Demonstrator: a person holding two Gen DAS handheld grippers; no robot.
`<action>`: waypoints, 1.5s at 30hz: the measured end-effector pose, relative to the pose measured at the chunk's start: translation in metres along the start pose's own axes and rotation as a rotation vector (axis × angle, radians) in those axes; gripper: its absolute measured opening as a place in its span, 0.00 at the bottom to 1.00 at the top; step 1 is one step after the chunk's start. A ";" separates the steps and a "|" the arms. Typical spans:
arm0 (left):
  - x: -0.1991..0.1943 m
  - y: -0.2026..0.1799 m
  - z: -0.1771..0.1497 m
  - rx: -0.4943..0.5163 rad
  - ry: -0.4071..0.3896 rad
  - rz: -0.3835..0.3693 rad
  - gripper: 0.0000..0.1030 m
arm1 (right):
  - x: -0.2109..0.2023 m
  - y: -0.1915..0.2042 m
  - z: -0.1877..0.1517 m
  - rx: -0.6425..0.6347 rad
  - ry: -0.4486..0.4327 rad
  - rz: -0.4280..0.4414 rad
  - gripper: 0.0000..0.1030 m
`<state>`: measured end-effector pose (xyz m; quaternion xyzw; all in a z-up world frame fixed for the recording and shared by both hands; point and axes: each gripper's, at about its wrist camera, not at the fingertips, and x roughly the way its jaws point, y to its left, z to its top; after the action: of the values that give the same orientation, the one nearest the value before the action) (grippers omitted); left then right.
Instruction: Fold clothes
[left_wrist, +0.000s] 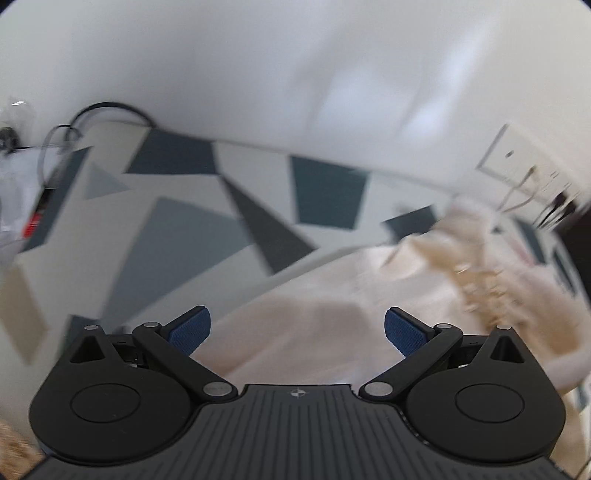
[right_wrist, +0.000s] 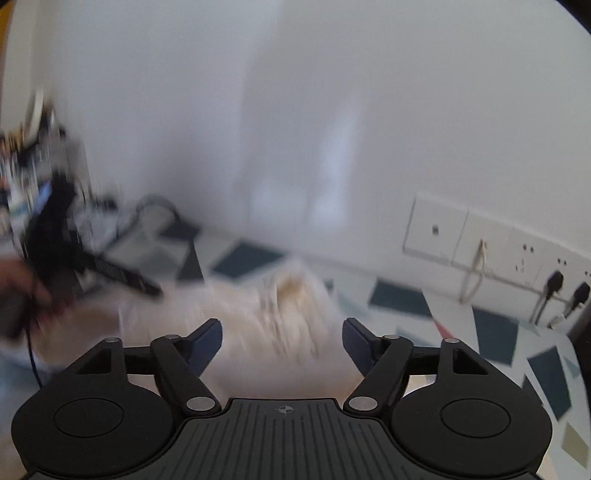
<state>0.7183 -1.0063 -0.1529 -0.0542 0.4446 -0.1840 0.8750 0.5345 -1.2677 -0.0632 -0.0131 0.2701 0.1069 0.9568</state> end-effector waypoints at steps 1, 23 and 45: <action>0.003 -0.005 0.001 0.003 -0.004 0.003 1.00 | 0.004 -0.004 0.009 0.014 -0.020 0.010 0.71; -0.027 0.083 -0.022 -0.155 0.034 0.043 1.00 | 0.181 -0.050 0.062 0.094 0.192 0.097 0.06; -0.022 0.037 -0.052 0.177 -0.066 0.114 0.11 | 0.068 -0.076 0.076 0.299 -0.218 0.129 0.06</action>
<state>0.6757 -0.9602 -0.1769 0.0425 0.4001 -0.1707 0.8994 0.6461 -1.3222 -0.0356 0.1582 0.1778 0.1272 0.9629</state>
